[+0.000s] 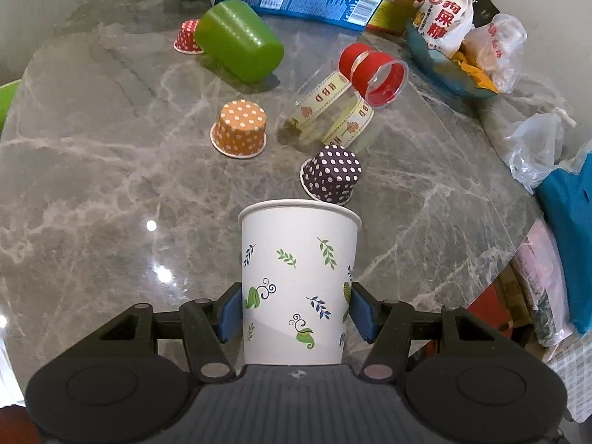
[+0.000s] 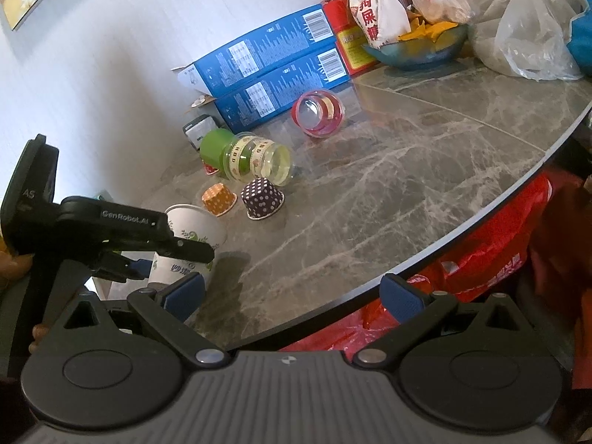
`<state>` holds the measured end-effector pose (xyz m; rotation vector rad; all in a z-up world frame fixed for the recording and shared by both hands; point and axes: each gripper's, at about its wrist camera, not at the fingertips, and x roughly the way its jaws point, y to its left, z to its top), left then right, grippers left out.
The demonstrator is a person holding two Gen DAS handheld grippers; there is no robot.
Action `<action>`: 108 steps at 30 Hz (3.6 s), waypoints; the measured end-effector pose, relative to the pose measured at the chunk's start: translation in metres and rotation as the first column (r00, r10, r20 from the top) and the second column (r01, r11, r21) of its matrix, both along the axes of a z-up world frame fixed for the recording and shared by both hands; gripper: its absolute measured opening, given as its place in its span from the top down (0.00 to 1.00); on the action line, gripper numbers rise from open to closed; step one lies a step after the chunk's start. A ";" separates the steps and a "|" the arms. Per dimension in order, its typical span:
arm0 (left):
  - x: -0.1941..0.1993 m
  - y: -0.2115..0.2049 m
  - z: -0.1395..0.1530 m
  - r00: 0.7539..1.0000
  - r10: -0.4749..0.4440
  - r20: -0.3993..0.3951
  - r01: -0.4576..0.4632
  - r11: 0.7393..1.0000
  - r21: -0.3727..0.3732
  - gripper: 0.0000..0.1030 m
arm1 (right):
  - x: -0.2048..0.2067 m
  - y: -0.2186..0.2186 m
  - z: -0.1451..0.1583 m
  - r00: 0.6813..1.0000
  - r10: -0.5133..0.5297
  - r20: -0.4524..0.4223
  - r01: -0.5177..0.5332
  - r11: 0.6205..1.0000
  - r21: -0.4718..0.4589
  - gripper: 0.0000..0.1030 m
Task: Flip cup upright
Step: 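Lift the paper cup with the left gripper and bring it toward the right gripper, then grasp the paper cup with the right gripper while the left gripper releases it, then rotate the right gripper to turn the paper cup upright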
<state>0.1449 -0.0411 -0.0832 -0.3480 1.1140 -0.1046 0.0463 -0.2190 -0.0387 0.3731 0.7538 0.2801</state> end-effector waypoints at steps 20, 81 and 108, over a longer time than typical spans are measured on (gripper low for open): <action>-0.001 0.015 0.005 1.000 0.004 0.029 -0.004 1.000 -0.009 0.17 | 0.013 0.015 -0.006 0.999 0.038 -0.035 -0.038 0.999 0.004 0.01; -0.161 0.174 -0.025 0.933 0.170 0.318 -0.074 0.954 -0.291 0.17 | 0.082 0.120 0.036 0.967 0.129 0.219 -0.077 0.970 -0.232 0.39; -0.164 0.157 -0.025 0.903 0.174 0.394 -0.031 0.939 -0.343 0.17 | 0.009 0.133 -0.048 0.647 0.087 0.757 0.050 0.987 -0.155 0.43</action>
